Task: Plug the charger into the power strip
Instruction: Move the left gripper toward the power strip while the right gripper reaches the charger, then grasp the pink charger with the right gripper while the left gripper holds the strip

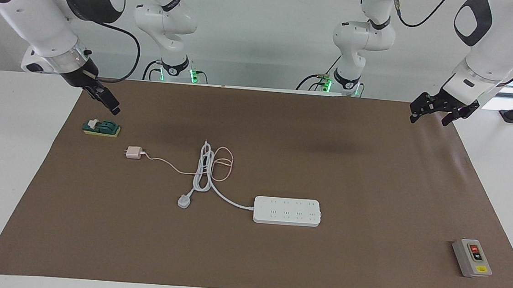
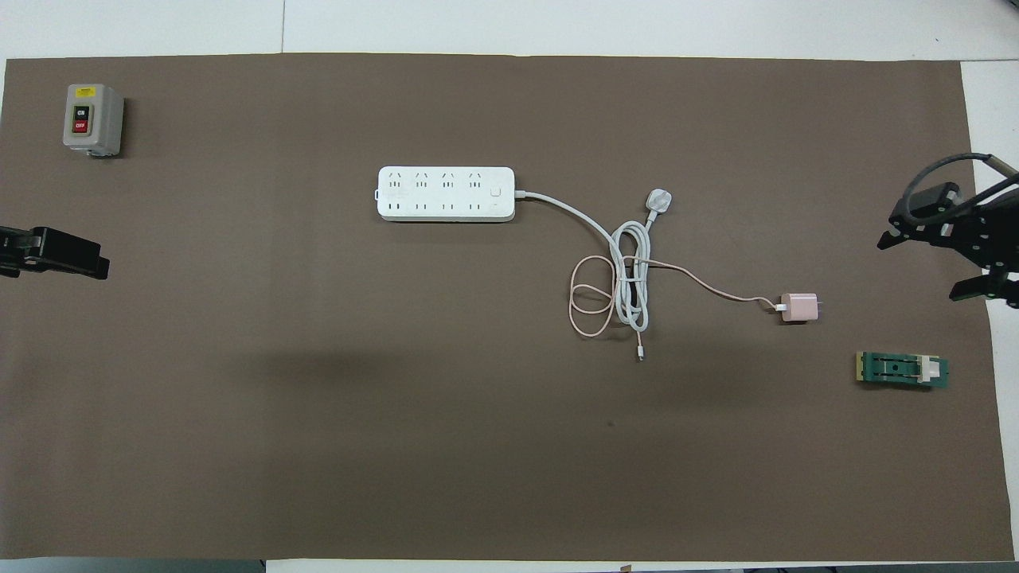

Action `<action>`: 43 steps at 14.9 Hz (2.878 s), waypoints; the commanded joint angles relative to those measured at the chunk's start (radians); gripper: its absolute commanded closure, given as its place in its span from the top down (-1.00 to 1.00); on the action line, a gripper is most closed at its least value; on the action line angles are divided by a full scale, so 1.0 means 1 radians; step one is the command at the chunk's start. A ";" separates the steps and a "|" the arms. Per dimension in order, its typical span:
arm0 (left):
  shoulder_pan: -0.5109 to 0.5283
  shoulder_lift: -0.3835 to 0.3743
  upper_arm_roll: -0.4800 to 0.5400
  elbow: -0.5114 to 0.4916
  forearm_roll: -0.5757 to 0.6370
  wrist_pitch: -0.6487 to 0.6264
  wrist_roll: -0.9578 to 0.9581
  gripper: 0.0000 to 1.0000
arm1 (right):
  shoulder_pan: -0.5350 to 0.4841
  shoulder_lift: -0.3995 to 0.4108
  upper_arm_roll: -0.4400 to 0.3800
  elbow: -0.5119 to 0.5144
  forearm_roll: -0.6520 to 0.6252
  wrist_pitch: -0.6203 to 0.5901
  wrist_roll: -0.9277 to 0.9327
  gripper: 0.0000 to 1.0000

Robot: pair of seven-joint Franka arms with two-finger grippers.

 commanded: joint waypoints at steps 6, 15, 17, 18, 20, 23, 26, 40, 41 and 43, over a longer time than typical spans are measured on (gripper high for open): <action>-0.027 -0.040 0.001 -0.043 -0.281 0.013 -0.065 1.00 | -0.086 0.124 -0.001 -0.161 0.260 0.194 0.269 1.00; -0.021 0.020 0.001 -0.299 -0.994 0.177 0.190 1.00 | -0.164 0.242 -0.004 -0.210 0.451 0.265 0.320 1.00; -0.023 0.067 0.001 -0.327 -1.134 0.169 0.279 1.00 | -0.169 0.242 -0.004 -0.230 0.452 0.270 0.311 1.00; -0.024 0.086 -0.001 -0.336 -1.168 0.168 0.316 1.00 | -0.169 0.244 -0.004 -0.241 0.452 0.275 0.297 1.00; -0.027 0.107 -0.001 -0.362 -1.248 0.160 0.342 1.00 | -0.169 0.242 -0.004 -0.281 0.452 0.305 0.247 1.00; -0.033 0.184 -0.004 -0.422 -1.419 0.073 0.509 1.00 | -0.181 0.239 -0.004 -0.330 0.455 0.338 0.200 1.00; -0.035 0.264 -0.004 -0.424 -1.542 0.008 0.569 1.00 | -0.187 0.238 -0.004 -0.356 0.481 0.347 0.150 1.00; -0.103 0.275 -0.004 -0.416 -1.625 -0.013 0.626 1.00 | -0.225 0.245 -0.006 -0.427 0.531 0.430 0.058 1.00; -0.096 0.275 -0.003 -0.413 -1.625 -0.031 0.625 1.00 | -0.225 0.245 -0.006 -0.427 0.531 0.430 0.058 1.00; -0.093 0.273 -0.002 -0.413 -1.625 -0.030 0.625 1.00 | -0.225 0.245 -0.006 -0.427 0.531 0.431 0.056 1.00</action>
